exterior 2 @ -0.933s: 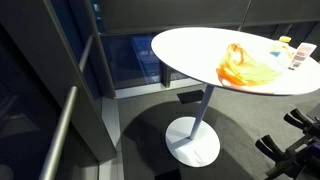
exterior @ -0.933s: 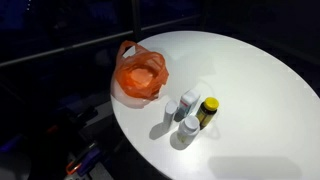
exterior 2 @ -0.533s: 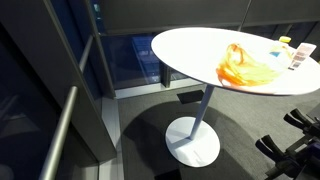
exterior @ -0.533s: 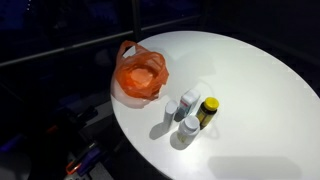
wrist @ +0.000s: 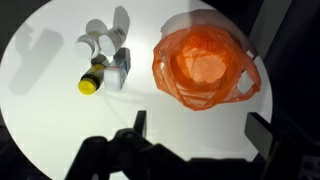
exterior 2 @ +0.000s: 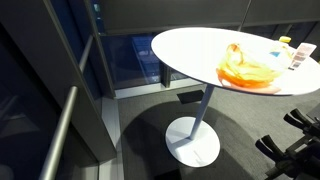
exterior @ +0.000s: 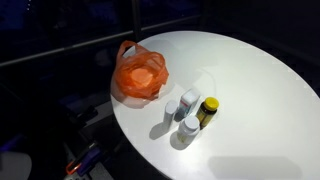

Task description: Put the blue container in the plastic bag

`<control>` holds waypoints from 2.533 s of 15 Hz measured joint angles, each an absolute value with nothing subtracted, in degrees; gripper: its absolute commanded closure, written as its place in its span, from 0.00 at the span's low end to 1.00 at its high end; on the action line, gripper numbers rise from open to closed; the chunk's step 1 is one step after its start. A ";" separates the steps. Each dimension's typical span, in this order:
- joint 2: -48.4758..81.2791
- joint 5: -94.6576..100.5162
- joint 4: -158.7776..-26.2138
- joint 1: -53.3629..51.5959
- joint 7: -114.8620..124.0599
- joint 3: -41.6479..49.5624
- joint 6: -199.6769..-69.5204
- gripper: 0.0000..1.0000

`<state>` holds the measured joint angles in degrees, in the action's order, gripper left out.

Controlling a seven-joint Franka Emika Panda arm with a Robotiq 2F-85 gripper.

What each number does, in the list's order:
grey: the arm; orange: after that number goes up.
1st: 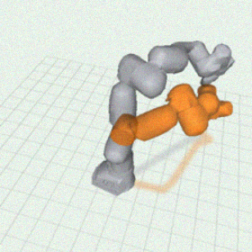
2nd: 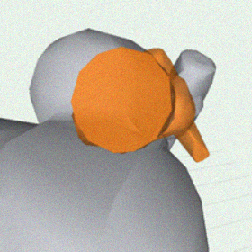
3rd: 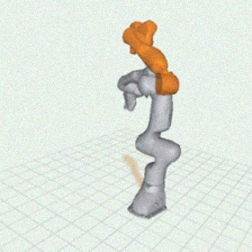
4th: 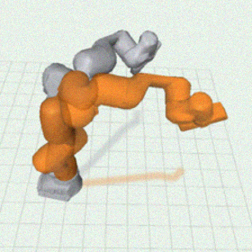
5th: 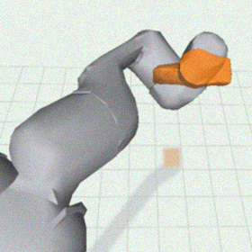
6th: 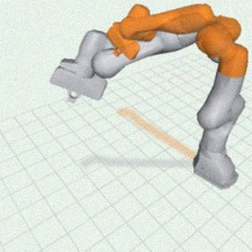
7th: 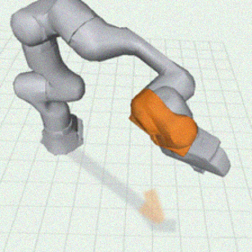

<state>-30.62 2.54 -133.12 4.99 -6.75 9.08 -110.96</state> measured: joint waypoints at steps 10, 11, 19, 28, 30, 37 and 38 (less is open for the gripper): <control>-13.88 6.46 -124.26 7.60 -5.29 8.86 -109.69 0.00; -12.11 7.43 -123.62 7.84 -5.29 8.93 -109.71 0.00; -0.28 11.89 -119.80 9.19 -5.29 9.70 -114.55 0.00; 1.86 11.55 -119.15 9.43 -5.84 10.09 -115.66 0.00; 2.50 11.55 -119.21 9.48 -5.79 10.19 -116.19 0.00; 8.91 11.34 -119.30 9.99 -5.71 10.59 -124.00 0.00; 9.97 11.12 -119.30 10.15 -5.70 10.66 -125.07 0.00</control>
